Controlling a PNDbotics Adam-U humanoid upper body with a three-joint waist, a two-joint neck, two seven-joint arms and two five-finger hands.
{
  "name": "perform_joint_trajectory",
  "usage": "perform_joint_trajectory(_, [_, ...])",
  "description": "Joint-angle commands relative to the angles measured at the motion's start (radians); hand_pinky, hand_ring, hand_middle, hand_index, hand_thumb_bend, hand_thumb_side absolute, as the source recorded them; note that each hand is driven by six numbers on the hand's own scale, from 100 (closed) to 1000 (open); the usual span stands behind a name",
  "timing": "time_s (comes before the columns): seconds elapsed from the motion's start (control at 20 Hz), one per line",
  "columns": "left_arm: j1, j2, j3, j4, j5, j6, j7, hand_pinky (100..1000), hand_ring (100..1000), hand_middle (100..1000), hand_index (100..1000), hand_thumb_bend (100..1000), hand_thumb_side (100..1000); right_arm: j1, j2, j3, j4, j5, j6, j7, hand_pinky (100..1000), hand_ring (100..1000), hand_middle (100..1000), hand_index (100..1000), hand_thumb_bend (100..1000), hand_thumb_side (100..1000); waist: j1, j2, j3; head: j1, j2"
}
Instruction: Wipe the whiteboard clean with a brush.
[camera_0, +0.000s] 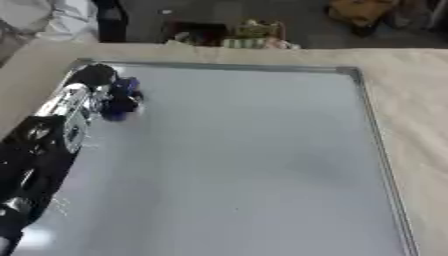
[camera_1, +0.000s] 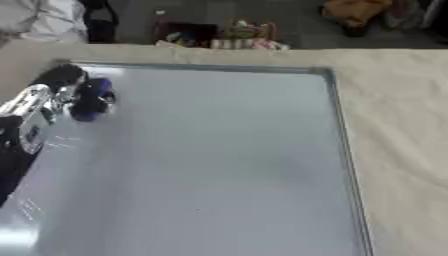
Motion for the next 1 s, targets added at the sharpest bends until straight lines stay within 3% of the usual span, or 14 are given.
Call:
perform_joint_trajectory(0.05, [0.022, 0.048, 0.019, 0.043, -0.026, 0.015, 0.008, 509, 500, 303, 378, 166, 558, -0.007, -0.021, -0.014, -0.014, -0.004, 0.0, -0.004, 790, 796, 723, 804, 100, 1000, -0.009, -0.019, 0.004, -0.002, 0.001])
perform_joint_trajectory(1.0, [0.033, 0.083, 0.076, 0.076, -0.015, 0.079, 0.042, 502, 493, 296, 376, 162, 566, -0.007, -0.021, -0.013, -0.014, -0.004, 0.0, -0.005, 789, 795, 724, 803, 100, 1000, -0.014, -0.03, 0.012, 0.0, 0.007])
